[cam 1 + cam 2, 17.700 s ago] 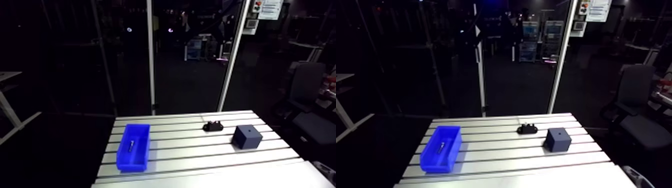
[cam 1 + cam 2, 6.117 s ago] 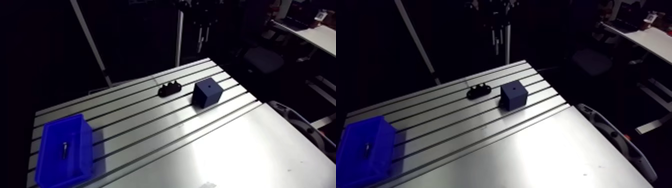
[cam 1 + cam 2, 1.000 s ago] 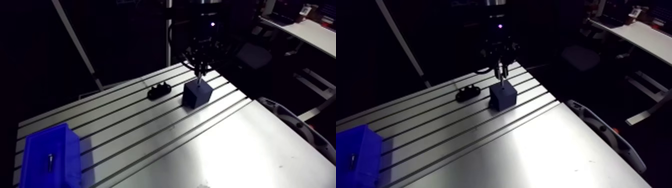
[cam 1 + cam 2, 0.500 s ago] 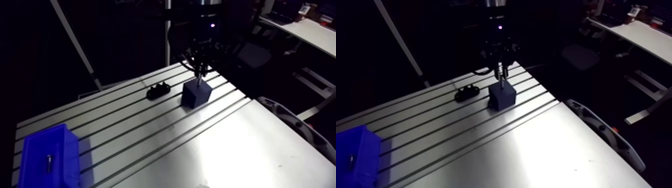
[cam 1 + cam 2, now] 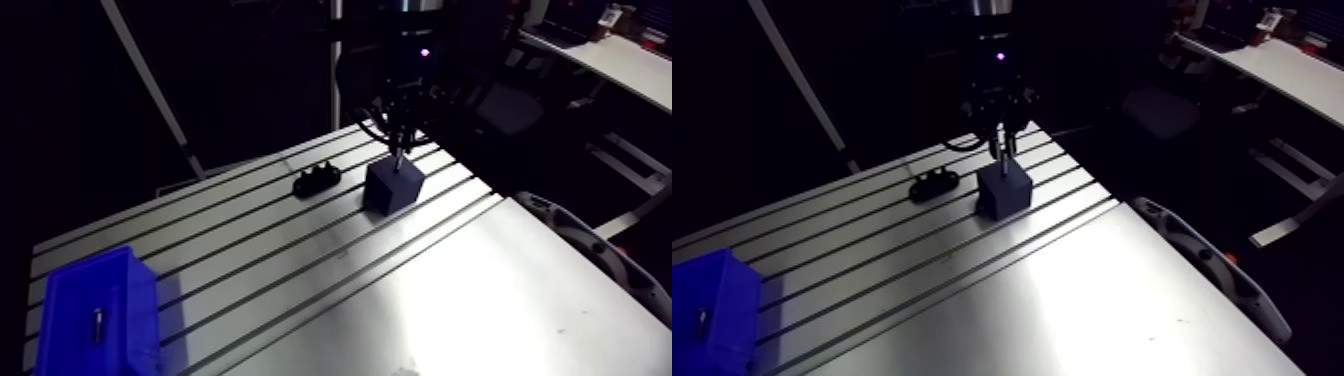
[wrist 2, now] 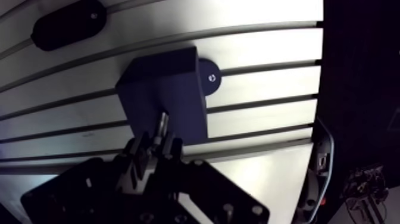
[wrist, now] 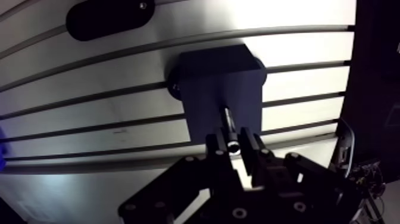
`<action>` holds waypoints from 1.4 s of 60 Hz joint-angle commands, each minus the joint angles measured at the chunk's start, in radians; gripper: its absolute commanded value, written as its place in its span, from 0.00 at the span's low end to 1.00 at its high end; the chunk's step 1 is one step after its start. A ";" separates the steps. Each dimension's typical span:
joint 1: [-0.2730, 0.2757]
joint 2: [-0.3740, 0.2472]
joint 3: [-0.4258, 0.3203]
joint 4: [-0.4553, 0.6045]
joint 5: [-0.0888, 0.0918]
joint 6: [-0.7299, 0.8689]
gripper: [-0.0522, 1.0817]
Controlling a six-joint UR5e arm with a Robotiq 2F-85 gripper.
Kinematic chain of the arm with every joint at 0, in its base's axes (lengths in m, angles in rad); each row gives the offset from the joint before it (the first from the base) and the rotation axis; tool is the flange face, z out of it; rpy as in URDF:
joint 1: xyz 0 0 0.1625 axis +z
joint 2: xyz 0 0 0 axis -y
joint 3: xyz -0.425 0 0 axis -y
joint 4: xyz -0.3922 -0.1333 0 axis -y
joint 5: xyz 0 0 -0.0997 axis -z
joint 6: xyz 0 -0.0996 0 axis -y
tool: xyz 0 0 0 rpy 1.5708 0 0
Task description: Pick up the M10 bolt and insert it into the hole until fully seated.
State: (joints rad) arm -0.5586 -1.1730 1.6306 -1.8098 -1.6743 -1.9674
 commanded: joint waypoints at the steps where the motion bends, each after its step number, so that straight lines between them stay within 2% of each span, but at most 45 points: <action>1: 0.000 0.005 0.001 -0.001 0.000 0.000 1.00; 50: 0.002 0.016 0.002 -0.015 0.000 0.003 0.98; 52: 0.002 0.016 0.001 -0.015 -0.001 0.003 0.94; 53: 0.002 0.016 0.001 -0.015 0.000 0.000 0.89; 54: 0.002 0.016 0.001 -0.015 0.000 0.000 0.89; 55: 0.002 0.016 0.001 -0.014 0.000 0.000 0.79; 56: 0.002 0.016 0.001 -0.014 0.000 0.000 0.79; 57: 0.002 0.018 0.001 -0.013 0.000 0.000 0.64; 58: 0.002 0.018 0.001 -0.013 0.000 0.000 0.64; 59: 0.002 0.020 0.001 -0.013 0.001 -0.003 0.48; 60: 0.002 0.020 0.001 -0.013 0.001 -0.003 0.48; 61: 0.003 0.022 0.002 -0.012 0.003 -0.007 0.33; 62: 0.003 0.022 0.002 -0.012 0.003 -0.007 0.33; 63: 0.004 0.022 0.002 -0.008 0.003 -0.014 0.21; 64: 0.004 0.022 0.002 -0.008 0.003 -0.014 0.21; 65: 0.005 0.023 0.005 -0.009 0.004 -0.026 0.06; 84: 0.002 0.022 0.010 -0.016 0.005 -0.051 0.05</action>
State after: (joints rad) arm -0.5550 -1.1514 1.6390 -1.8234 -1.6703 -2.0079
